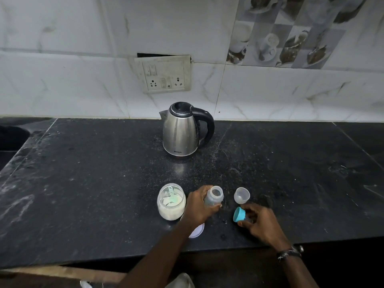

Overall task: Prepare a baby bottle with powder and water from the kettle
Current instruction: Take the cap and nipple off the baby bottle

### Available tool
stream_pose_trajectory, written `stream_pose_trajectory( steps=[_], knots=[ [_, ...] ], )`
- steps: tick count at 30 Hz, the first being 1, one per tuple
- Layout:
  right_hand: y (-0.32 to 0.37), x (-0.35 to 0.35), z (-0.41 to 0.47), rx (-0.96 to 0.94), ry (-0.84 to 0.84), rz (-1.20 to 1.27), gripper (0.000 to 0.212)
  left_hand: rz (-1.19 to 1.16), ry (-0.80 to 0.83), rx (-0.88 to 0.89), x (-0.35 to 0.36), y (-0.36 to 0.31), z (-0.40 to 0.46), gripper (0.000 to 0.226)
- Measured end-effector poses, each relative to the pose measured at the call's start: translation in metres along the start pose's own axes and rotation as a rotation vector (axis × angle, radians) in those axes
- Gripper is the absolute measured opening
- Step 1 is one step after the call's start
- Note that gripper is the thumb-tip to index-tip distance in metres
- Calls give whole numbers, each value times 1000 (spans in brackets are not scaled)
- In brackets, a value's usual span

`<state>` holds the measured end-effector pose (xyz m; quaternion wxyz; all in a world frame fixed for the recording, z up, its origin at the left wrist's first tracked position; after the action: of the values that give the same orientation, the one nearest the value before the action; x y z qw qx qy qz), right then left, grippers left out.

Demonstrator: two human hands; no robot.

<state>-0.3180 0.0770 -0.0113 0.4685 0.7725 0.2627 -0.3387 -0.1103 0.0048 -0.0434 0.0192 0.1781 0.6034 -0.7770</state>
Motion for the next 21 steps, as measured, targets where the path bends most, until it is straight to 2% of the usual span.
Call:
stream_pose_trajectory(
  steps=[11, 21],
  knots=[
    [-11, 11, 4, -28, -23, 2, 61, 19, 31, -37, 2, -2, -3, 59],
    [-9, 3, 2, -40, -28, -15, 74, 85, 60, -69, 9, -14, -12, 120]
  ],
)
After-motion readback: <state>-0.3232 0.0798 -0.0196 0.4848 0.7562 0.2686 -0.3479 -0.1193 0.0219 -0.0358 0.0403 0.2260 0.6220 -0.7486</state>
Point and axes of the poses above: each hand's wrist, its own z-axis towards the middle knuckle, its own x-axis out of the palm, y = z × x, the point moved 10 cm from there along z, towards the middle knuckle, and after that the axes turned 12 degrees about x, right-handed, at the moved point
